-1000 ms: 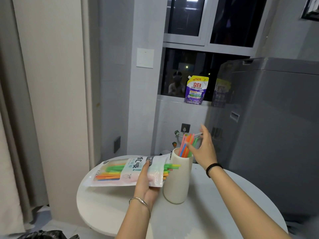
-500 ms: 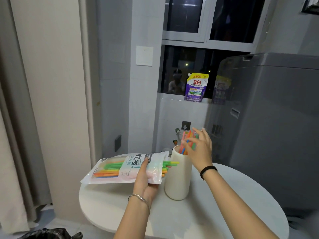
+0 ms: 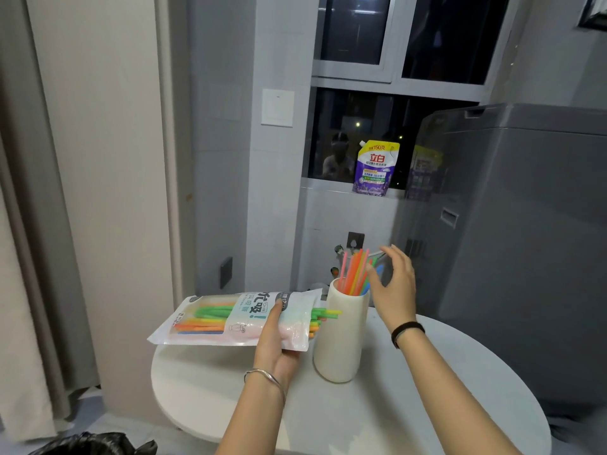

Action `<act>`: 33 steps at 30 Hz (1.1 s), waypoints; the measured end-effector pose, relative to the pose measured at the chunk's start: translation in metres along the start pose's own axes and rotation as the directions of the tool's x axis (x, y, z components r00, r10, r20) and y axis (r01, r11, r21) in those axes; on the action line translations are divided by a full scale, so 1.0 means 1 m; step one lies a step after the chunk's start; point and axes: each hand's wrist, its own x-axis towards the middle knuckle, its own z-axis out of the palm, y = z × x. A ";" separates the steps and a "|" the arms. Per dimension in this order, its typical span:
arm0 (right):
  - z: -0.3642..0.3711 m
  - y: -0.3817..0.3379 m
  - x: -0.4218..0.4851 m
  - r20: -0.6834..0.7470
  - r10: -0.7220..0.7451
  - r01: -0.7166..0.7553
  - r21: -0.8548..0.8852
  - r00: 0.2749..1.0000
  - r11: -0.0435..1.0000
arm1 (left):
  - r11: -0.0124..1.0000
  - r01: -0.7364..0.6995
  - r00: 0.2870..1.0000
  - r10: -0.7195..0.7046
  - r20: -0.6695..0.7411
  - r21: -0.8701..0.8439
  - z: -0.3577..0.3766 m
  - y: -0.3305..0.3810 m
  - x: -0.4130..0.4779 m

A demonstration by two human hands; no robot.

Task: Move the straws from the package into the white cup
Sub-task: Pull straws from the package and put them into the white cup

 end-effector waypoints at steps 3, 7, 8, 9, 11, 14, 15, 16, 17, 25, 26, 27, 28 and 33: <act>0.009 -0.019 -0.033 -0.133 -0.043 0.074 0.233 0.990 0.970 | 0.999 -0.040 0.999 0.040 0.012 0.025 0.001 -0.002 0.003; 0.030 -0.033 -0.076 0.064 0.228 -0.225 0.557 0.972 0.799 | 0.984 -0.128 0.992 0.126 0.026 0.123 -0.001 -0.003 0.001; 0.034 -0.034 -0.082 0.164 0.284 -0.325 0.578 0.945 0.749 | 0.977 -0.153 0.988 0.151 0.024 0.152 -0.002 -0.003 0.001; 0.037 -0.034 -0.086 0.249 0.302 -0.391 0.557 0.920 0.732 | 0.970 -0.175 0.985 0.174 0.018 0.171 -0.002 -0.003 0.000; 0.041 -0.032 -0.090 0.344 0.251 -0.396 0.466 0.905 0.791 | 0.960 -0.203 0.978 0.207 -0.001 0.191 -0.002 -0.001 -0.002; 0.042 -0.030 -0.089 0.383 0.166 -0.330 0.419 0.909 0.846 | 0.951 -0.215 0.975 0.221 -0.004 0.224 -0.002 0.002 -0.003; 0.042 -0.030 -0.088 0.390 0.162 -0.331 0.420 0.907 0.845 | 0.947 -0.212 0.976 0.218 0.001 0.240 -0.003 0.003 -0.002; 0.042 -0.029 -0.087 0.391 0.165 -0.337 0.426 0.905 0.840 | 0.944 -0.208 0.977 0.214 0.006 0.257 -0.004 0.004 -0.001; 0.041 -0.029 -0.086 0.385 0.174 -0.344 0.432 0.907 0.834 | 0.941 -0.204 0.978 0.209 0.010 0.271 -0.004 0.004 -0.001; 0.019 -0.013 -0.066 0.190 0.295 -0.350 0.576 0.936 0.739 | 0.970 -0.166 0.986 0.166 0.016 0.175 -0.012 0.016 0.006; 0.018 -0.013 -0.066 0.192 0.305 -0.358 0.598 0.933 0.717 | 0.972 -0.159 0.987 0.159 0.015 0.174 -0.012 0.015 0.006; 0.019 -0.013 -0.067 0.207 0.310 -0.371 0.609 0.928 0.701 | 0.973 -0.153 0.988 0.153 0.016 0.172 -0.012 0.013 0.006; 0.021 -0.015 -0.069 0.229 0.317 -0.389 0.615 0.920 0.686 | 0.974 -0.150 0.989 0.149 0.017 0.167 -0.011 0.010 0.005; 0.033 -0.018 -0.076 0.360 0.334 -0.490 0.664 0.871 0.564 | 0.984 -0.123 0.992 0.120 0.032 0.126 -0.009 -0.002 0.005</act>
